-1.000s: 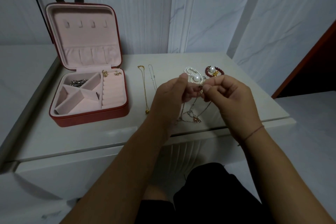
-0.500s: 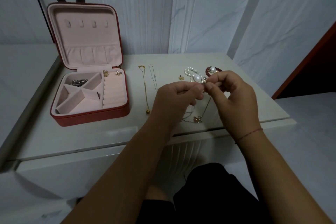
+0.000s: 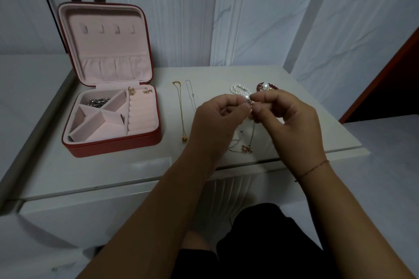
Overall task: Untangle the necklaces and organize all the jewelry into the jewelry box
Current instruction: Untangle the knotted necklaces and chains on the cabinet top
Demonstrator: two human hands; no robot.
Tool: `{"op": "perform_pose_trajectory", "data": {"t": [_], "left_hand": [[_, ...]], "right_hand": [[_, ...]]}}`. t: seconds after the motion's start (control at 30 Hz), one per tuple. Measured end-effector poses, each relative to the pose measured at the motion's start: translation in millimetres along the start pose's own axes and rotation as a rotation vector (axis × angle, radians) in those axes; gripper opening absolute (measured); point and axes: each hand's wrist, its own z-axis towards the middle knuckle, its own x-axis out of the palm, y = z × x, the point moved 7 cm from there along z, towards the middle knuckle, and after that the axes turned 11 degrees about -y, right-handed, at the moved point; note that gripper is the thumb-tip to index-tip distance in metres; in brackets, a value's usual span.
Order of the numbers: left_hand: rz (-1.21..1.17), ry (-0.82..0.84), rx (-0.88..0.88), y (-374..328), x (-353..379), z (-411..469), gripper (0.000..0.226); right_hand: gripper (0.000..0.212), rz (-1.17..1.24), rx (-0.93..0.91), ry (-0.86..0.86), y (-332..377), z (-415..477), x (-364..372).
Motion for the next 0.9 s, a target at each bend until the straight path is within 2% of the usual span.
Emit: {"op": "perform_pose_trajectory", "data": {"t": [0.37,0.6,0.7,0.8,0.9], "left_hand": [[0.260,-0.017,0.268,-10.4,0.5,-1.8,0.007],[0.249,-0.001,0.211,-6.7,6.3,-2.2,0.008],[0.233,-0.021,0.220,-8.6,6.4,-1.9,0.007],[0.255,-0.109,0.246,-9.1,-0.1,0.0,0.011],[0.284,-0.139,0.268,-10.0,-4.6,-0.4,0.005]], "right_hand": [[0.013,-0.067,0.001,0.004,2.1,1.3,-2.2],[0.007,0.263,0.338,0.006,-15.5,-3.5,2.3],[0.010,0.316,0.388,0.024,-18.7,-5.6,5.6],[0.012,0.361,0.423,0.012,-22.0,-6.5,6.5],[0.010,0.379,0.440,-0.014,-25.0,-6.9,6.0]]}}
